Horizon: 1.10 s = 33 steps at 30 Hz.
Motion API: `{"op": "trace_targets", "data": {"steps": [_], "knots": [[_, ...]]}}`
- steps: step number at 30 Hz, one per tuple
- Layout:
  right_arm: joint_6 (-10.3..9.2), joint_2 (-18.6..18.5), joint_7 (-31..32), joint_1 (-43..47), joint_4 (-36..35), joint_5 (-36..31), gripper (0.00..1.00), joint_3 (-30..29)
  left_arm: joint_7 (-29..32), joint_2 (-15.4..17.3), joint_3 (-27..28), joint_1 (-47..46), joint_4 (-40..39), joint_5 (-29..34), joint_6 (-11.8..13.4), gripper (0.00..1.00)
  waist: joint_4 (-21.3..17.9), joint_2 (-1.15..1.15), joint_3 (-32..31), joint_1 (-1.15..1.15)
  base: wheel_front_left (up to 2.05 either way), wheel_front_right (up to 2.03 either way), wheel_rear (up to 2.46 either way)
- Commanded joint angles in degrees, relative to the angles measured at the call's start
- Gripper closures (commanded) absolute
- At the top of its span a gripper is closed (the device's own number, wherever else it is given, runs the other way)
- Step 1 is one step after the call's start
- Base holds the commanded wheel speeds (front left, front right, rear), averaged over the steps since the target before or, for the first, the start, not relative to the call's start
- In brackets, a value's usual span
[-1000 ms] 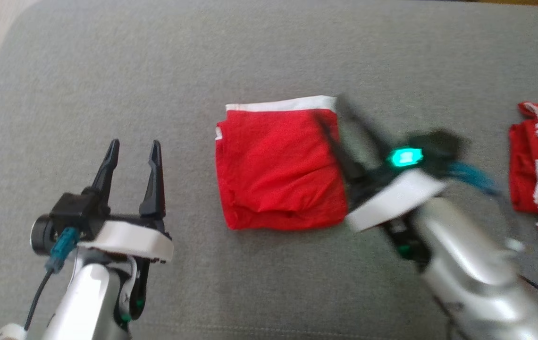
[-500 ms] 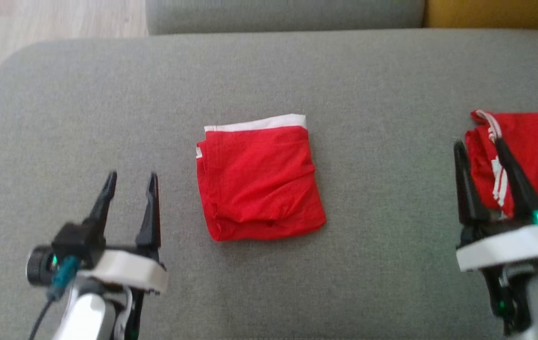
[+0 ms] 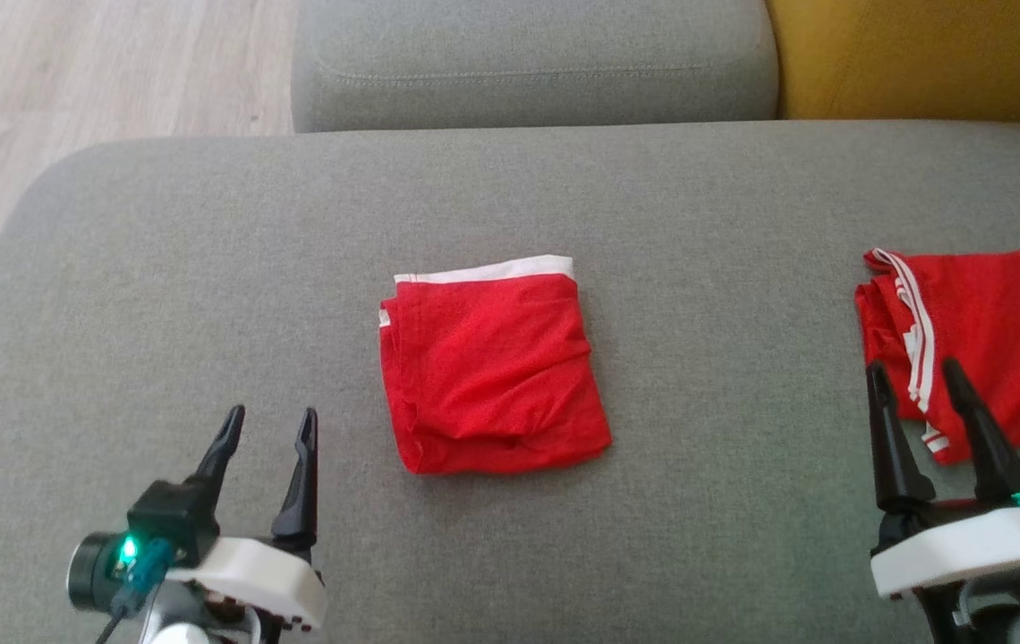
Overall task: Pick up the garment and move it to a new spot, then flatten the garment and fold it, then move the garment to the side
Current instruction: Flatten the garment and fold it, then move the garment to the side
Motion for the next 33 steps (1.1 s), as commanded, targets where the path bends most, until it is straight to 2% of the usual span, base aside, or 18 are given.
{"op": "trace_targets", "data": {"steps": [1, 33], "knots": [[0.39, -0.24, 0.37, -1.0, -2.54, -0.45, 0.0, 0.97, -0.09, 1.23, 2.23, -1.74, -1.9, -0.37, 0.47, 0.0, 0.07, 0.0, -0.37, 0.0, 0.0, 0.0, 0.0], [0.39, 0.42, 2.29, -0.58, -4.01, -2.7, 0.0, 1.11, -0.33, 2.14, 1.92, -1.94, -2.4, -1.6, 1.36, 0.0, 0.03, 0.0, 0.13, 0.0, 0.0, 0.0, 0.0]]}}
